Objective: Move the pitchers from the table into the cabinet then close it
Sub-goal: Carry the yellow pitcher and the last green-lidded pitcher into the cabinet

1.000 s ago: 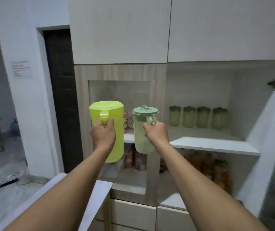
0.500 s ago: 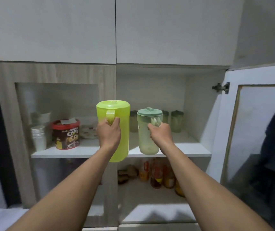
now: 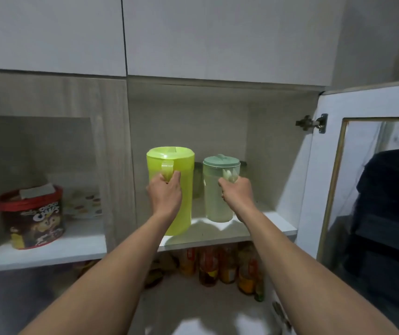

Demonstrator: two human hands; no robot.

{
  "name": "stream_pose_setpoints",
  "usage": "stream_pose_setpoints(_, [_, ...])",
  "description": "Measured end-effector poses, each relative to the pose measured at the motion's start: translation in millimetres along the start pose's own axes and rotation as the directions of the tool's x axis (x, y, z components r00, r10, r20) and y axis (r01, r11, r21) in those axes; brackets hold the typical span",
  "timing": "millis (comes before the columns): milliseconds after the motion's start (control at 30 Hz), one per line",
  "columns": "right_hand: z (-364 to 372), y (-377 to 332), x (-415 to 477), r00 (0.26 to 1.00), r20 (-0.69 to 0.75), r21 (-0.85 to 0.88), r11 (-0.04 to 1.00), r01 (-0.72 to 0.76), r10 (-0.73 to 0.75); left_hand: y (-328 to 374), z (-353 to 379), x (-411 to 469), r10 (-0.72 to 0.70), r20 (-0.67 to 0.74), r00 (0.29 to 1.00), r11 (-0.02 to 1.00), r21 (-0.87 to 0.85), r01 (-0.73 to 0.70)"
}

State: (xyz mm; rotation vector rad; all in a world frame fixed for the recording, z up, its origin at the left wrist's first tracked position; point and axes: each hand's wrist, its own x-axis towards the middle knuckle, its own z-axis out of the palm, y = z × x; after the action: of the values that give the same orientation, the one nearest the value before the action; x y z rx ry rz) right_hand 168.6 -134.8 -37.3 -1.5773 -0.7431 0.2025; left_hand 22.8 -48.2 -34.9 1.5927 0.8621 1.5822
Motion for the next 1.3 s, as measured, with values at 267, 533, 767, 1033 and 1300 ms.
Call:
stream_pose_setpoints(267, [29.9,20.5,64.1,0.996,-0.088,0.008,1.0,-0.027,0.027,-48.2,41.4,50.1,0.012,0.046,0.999,1.0,-0.027,-0.011])
stream_pose_setpoints(533, [57.9,63.8,132.9,0.995,-0.047,-0.032,0.996,-0.087,0.085,-96.1,89.1,90.2,-0.014,0.041,0.999,1.0,0.013,0.014])
stream_pose_setpoints(767, [82.0,101.1,190.5,0.993,0.0,-0.03,0.993,-0.114,0.114,-130.5,132.6,121.4,-0.13,0.019,0.991,0.991,0.028,0.129])
stream_pose_setpoints(1033, [94.9,143.6,244.0,0.99,0.027,-0.124,0.983,-0.135,0.14,-165.0,176.6,140.6,-0.065,-0.001,0.998,0.975,0.212,0.064])
stream_pose_setpoints(1300, [110.8,169.8,270.5,0.981,0.052,-0.076,0.98,-0.183,0.187,-173.1,198.0,152.8,-0.163,-0.053,0.985,0.969,0.177,0.17])
